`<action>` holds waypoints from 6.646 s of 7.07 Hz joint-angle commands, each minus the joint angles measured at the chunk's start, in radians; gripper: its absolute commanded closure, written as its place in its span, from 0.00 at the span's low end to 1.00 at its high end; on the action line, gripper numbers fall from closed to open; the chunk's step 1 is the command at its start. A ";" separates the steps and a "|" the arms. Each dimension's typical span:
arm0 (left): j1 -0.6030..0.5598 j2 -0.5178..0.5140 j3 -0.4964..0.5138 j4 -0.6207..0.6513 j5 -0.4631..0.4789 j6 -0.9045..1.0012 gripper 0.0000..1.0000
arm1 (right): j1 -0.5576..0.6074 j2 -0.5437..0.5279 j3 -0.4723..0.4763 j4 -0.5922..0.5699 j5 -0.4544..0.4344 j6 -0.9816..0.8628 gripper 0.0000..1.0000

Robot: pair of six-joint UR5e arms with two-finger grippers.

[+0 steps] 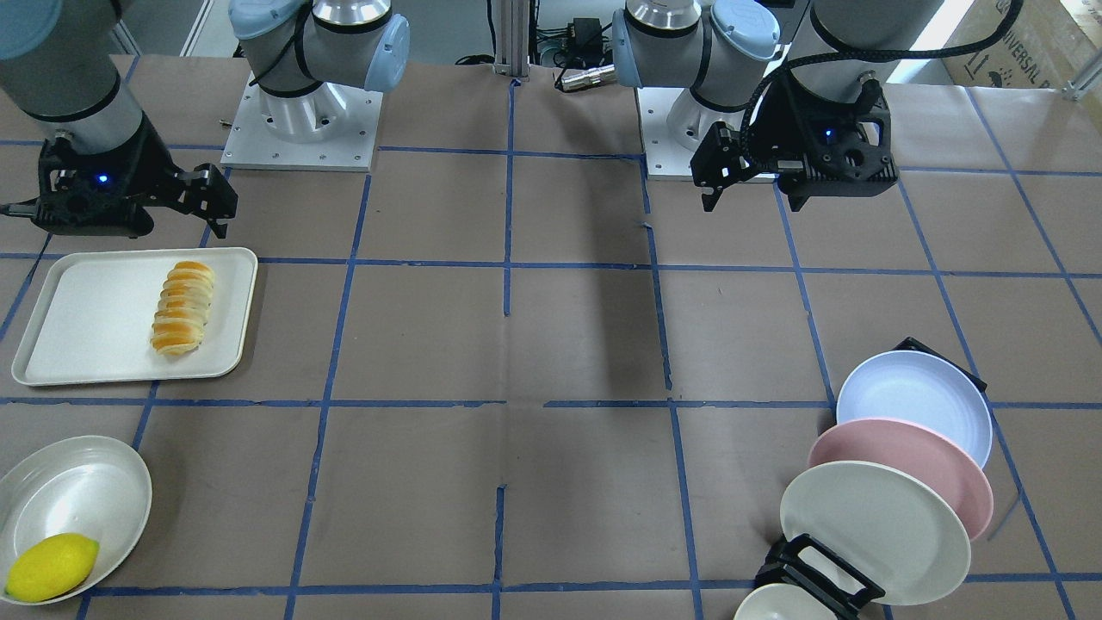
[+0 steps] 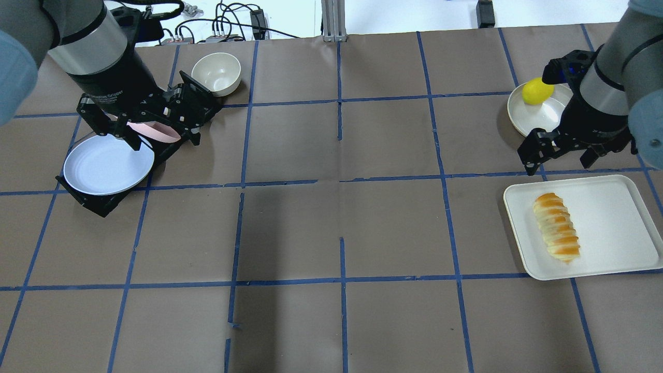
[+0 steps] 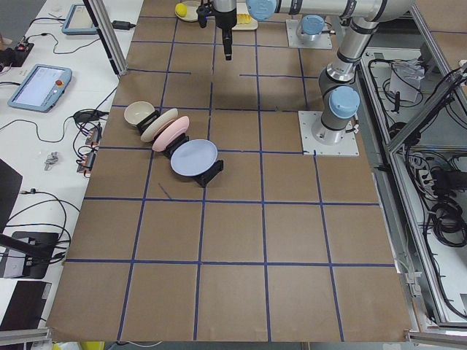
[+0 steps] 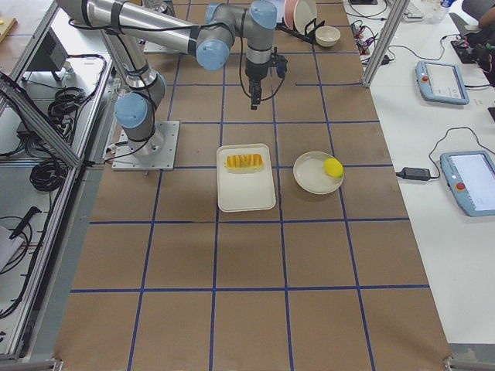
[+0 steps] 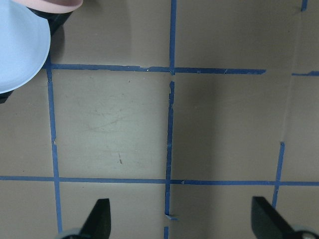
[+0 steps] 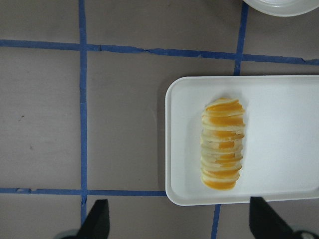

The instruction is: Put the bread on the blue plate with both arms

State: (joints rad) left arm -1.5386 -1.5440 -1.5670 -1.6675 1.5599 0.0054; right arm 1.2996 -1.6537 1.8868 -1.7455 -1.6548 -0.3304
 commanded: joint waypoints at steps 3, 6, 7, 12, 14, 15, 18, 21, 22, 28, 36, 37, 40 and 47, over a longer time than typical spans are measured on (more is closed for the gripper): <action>0.209 0.001 0.004 0.000 0.003 0.359 0.00 | -0.154 0.009 0.272 -0.320 -0.033 -0.087 0.05; 0.446 -0.068 0.004 0.011 -0.007 0.742 0.00 | -0.204 0.173 0.316 -0.460 -0.036 -0.088 0.01; 0.492 -0.093 0.007 0.012 -0.009 0.786 0.00 | -0.226 0.204 0.310 -0.469 -0.036 -0.088 0.01; 0.628 -0.368 0.083 0.170 -0.087 0.962 0.00 | -0.226 0.255 0.319 -0.532 -0.020 -0.087 0.02; 0.627 -0.537 0.244 0.172 -0.090 0.964 0.00 | -0.224 0.258 0.321 -0.532 -0.017 -0.085 0.05; 0.621 -0.592 0.269 0.172 -0.093 0.967 0.00 | -0.224 0.258 0.325 -0.532 0.001 -0.085 0.05; 0.623 -0.697 0.286 0.221 -0.086 0.947 0.02 | -0.224 0.262 0.331 -0.560 0.003 -0.085 0.51; 0.623 -0.711 0.286 0.207 -0.077 0.900 0.57 | -0.224 0.290 0.330 -0.598 0.027 -0.124 0.85; 0.623 -0.709 0.285 0.206 -0.077 0.898 0.73 | -0.221 0.273 0.318 -0.592 0.021 -0.124 0.86; 0.617 -0.660 0.301 0.157 -0.075 0.857 0.87 | -0.154 0.051 0.110 -0.204 0.026 -0.099 0.87; 0.549 -0.391 0.248 -0.110 -0.026 0.713 0.87 | 0.026 0.005 -0.180 0.090 0.015 0.010 0.92; 0.511 -0.342 0.184 -0.113 -0.038 0.672 0.87 | 0.042 0.006 -0.180 0.087 0.047 0.016 0.91; 0.355 -0.181 -0.026 -0.080 -0.084 0.507 0.87 | 0.044 0.008 -0.169 0.090 0.075 0.021 0.90; -0.027 -0.399 -0.096 0.414 -0.374 0.243 0.87 | 0.130 0.009 -0.164 0.093 0.107 0.021 0.90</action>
State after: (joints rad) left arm -1.5187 -1.8931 -1.6545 -1.3542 1.2272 0.2812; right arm 1.3975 -1.6455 1.7206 -1.6516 -1.5510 -0.3099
